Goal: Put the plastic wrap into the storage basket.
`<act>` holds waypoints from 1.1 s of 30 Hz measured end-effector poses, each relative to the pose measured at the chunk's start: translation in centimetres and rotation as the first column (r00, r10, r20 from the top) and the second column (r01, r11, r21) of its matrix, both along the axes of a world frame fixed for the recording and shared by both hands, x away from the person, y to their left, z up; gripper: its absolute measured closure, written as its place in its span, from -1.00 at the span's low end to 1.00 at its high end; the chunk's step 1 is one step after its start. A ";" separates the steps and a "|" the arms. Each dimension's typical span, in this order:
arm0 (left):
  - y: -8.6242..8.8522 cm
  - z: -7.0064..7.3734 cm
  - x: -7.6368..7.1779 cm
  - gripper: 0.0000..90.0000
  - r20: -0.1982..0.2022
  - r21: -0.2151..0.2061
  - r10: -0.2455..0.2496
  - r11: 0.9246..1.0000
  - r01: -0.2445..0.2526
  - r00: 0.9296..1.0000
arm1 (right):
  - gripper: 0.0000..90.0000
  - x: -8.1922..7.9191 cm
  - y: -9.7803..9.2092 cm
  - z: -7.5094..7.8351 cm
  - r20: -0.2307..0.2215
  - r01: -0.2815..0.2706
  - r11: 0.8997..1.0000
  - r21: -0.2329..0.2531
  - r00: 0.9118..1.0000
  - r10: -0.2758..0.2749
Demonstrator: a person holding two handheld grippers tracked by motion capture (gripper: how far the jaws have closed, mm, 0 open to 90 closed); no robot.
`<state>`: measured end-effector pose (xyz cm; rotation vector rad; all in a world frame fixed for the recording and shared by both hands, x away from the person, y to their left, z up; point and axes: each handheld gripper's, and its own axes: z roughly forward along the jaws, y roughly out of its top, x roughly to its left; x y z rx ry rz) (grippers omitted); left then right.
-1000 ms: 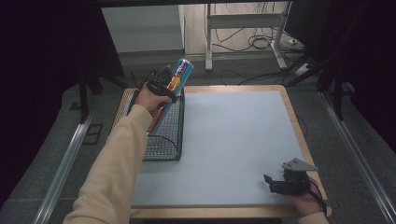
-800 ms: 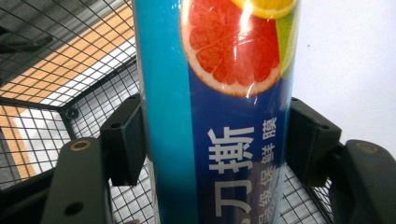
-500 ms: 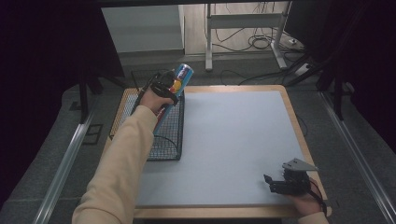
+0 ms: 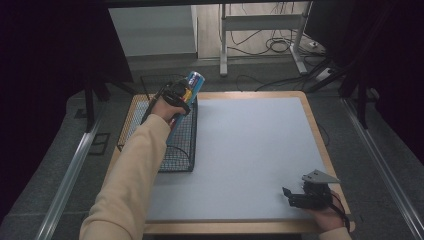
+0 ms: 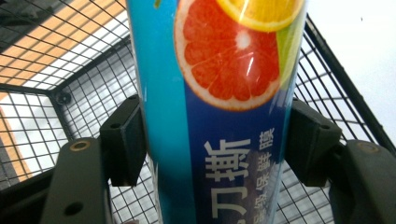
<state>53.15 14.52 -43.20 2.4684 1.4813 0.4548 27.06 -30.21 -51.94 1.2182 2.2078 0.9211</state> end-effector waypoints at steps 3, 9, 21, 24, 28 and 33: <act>-0.1 0.0 0.1 -0.30 0.000 0.006 0.002 1.000 -0.002 1.000 | -0.74 0.0 0.0 0.0 -0.001 -0.002 1.000 -0.002 1.000 0.002; -0.4 0.2 -0.1 -0.32 0.030 0.017 -0.002 1.000 0.001 1.000 | -0.74 -0.1 0.0 0.0 -0.002 0.000 1.000 -0.003 1.000 0.000; -0.5 1.7 -1.1 -0.71 0.076 -0.029 0.012 1.000 -0.010 0.997 | -0.74 -0.1 0.0 0.1 0.000 0.002 1.000 -0.003 1.000 -0.002; -0.5 2.4 -1.8 -0.73 0.118 -0.036 0.015 0.999 -0.010 0.993 | -0.74 -0.1 0.0 0.1 -0.001 0.002 1.000 -0.003 1.000 -0.002; -0.6 3.4 -3.1 -0.72 0.141 -0.107 -0.005 0.994 0.020 0.990 | -0.74 -0.1 0.1 0.0 -0.008 -0.001 1.000 -0.008 1.000 0.001; -0.9 4.4 -5.0 -0.67 0.178 -0.135 -0.055 0.988 0.080 0.982 | -0.74 -0.2 0.1 0.0 -0.007 0.004 1.000 -0.008 1.000 -0.004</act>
